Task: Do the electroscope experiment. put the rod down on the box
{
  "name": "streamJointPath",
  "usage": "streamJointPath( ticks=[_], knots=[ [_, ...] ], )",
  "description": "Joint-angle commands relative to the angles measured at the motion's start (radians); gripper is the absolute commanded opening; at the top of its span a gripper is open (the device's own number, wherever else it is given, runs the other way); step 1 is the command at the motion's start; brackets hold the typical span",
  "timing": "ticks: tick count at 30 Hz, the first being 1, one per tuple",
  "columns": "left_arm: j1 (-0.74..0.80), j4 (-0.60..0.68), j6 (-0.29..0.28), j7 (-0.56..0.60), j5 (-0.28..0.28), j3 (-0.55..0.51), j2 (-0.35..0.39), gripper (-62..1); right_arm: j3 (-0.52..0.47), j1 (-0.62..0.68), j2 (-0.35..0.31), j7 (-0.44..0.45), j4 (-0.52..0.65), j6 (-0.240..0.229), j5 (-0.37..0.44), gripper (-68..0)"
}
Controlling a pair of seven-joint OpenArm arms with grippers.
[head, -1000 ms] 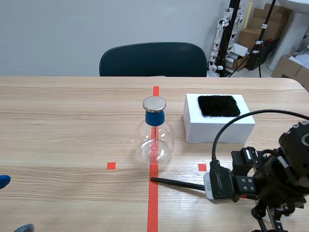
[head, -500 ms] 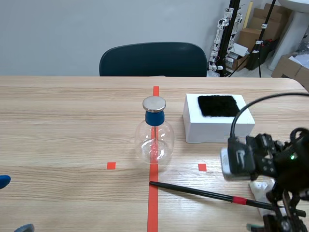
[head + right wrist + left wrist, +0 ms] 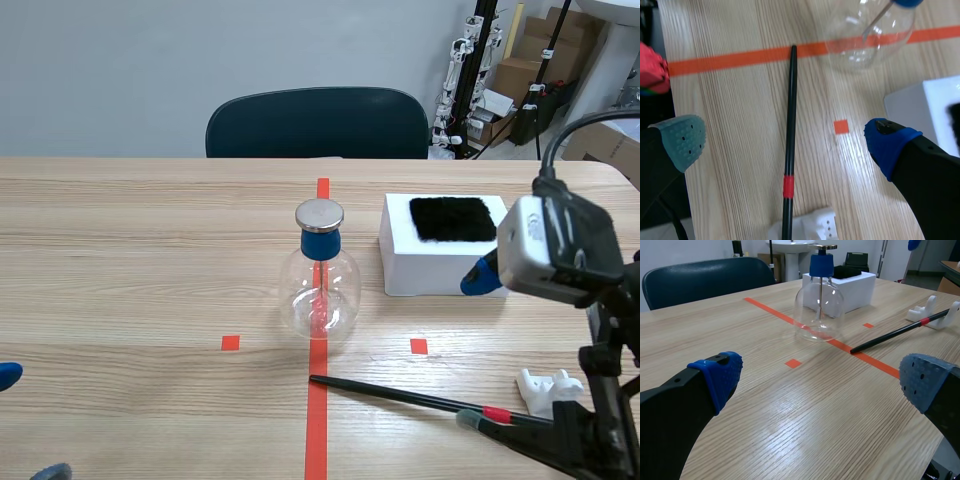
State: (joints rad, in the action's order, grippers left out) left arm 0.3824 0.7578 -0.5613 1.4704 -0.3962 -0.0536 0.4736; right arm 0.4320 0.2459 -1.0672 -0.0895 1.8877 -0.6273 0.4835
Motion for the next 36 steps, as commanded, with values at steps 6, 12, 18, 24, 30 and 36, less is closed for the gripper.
streamJointPath(
  ticks=[6,12,18,24,30,36],
  knots=[
    [0.000,0.009,-0.003,0.014,0.010,-0.001,0.006,1.4,-0.084,0.087,0.035,0.171,0.011,0.003,0.026,0.4],
    [0.000,0.009,-0.003,0.014,0.010,-0.001,0.006,1.4,-0.113,0.152,0.085,0.224,0.011,0.007,0.026,0.4],
    [0.000,0.009,-0.003,0.014,0.010,-0.001,0.006,1.4,-0.113,0.156,0.097,0.224,0.011,0.007,0.025,0.4],
    [0.000,0.009,-0.003,0.014,0.010,-0.001,0.006,1.4,-0.113,0.156,0.097,0.223,0.011,0.007,0.025,0.4],
    [0.000,0.009,-0.003,0.014,0.010,-0.001,0.006,1.4,-0.113,0.156,0.097,0.216,0.011,0.007,0.015,0.4],
    [0.000,0.009,-0.003,0.014,0.010,-0.001,0.006,1.4,-0.113,0.156,0.098,0.224,0.011,0.007,0.015,0.4]
  ],
)
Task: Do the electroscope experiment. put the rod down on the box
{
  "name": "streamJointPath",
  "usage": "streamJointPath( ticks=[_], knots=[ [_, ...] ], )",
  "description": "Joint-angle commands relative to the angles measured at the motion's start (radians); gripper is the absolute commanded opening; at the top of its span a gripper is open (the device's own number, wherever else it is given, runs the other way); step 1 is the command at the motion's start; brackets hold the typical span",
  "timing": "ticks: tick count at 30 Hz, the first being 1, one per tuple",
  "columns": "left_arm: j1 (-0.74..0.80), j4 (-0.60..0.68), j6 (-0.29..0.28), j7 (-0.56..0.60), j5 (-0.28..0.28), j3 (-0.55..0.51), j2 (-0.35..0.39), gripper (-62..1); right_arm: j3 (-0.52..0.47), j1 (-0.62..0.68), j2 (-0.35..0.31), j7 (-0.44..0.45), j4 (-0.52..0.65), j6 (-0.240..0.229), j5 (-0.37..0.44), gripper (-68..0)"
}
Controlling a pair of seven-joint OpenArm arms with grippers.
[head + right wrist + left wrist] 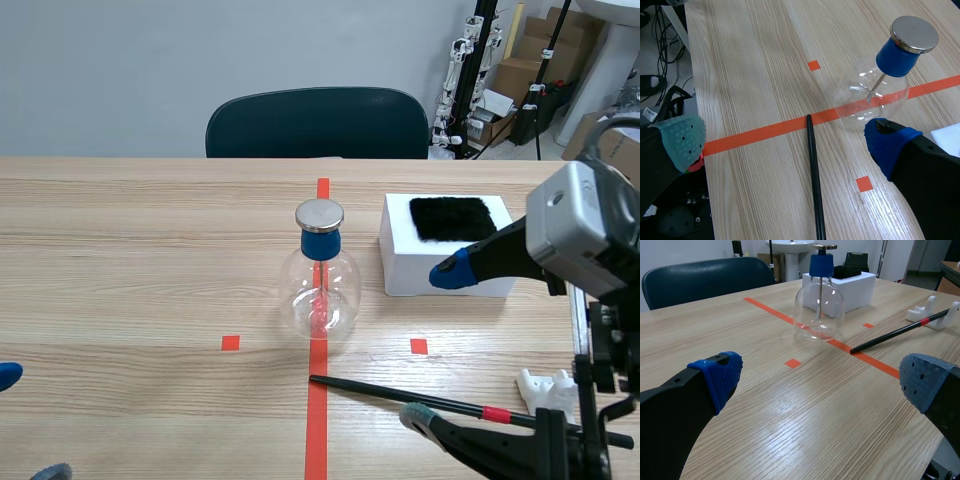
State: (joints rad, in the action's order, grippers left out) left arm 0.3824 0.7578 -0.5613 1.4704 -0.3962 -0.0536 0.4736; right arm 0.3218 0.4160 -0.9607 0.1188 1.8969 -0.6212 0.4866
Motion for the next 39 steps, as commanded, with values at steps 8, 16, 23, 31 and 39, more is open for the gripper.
streamJointPath(
  ticks=[8,16,23,31,39],
  knots=[
    [0.000,0.009,-0.003,0.014,0.010,-0.001,0.006,1.4,-0.003,-0.014,-0.009,0.015,0.002,0.001,0.012,0.4],
    [0.000,0.009,-0.003,0.014,0.010,-0.001,0.006,1.4,-0.003,-0.014,-0.009,0.011,0.002,0.001,0.012,0.4],
    [0.000,0.009,-0.003,0.014,0.010,-0.001,0.006,1.4,-0.003,-0.014,-0.009,0.011,0.002,0.001,0.012,0.4],
    [0.000,0.009,-0.003,0.014,0.010,-0.001,0.006,1.4,-0.003,-0.014,-0.009,0.011,0.002,0.001,0.012,0.4],
    [0.000,0.009,-0.003,0.014,0.010,-0.001,0.006,1.4,-0.003,-0.014,-0.009,0.058,0.002,0.001,0.012,0.4]
  ],
)
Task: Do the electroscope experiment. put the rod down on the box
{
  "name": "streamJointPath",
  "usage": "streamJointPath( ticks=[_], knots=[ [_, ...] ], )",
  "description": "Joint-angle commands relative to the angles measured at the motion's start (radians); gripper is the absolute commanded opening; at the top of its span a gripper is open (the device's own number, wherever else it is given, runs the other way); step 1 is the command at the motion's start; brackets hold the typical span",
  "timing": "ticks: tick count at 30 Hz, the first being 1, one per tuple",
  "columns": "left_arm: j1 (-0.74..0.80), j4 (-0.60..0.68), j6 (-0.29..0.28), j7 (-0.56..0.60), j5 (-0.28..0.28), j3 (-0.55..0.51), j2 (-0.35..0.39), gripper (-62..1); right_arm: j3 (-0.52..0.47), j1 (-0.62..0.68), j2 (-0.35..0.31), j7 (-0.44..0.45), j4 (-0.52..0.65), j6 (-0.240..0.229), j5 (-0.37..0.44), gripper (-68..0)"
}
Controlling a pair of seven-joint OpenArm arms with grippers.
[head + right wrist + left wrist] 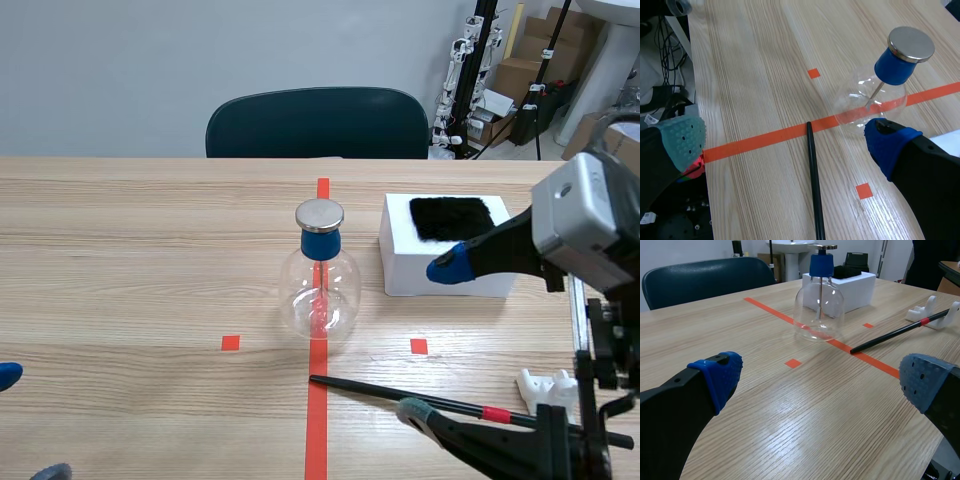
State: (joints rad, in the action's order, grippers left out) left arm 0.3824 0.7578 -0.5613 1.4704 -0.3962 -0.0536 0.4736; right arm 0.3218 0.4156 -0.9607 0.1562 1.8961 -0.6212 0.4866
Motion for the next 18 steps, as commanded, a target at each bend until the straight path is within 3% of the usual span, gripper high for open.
streamJointPath(
  ticks=[1,18],
  knots=[
    [0.000,0.009,-0.003,0.014,0.010,-0.001,0.006,1.4,-0.003,-0.014,-0.009,0.032,0.003,0.001,0.012,0.4],
    [0.000,0.009,-0.003,0.014,0.010,-0.001,0.006,1.4,-0.003,-0.013,-0.009,0.014,0.003,0.001,0.012,0.4]
  ],
)
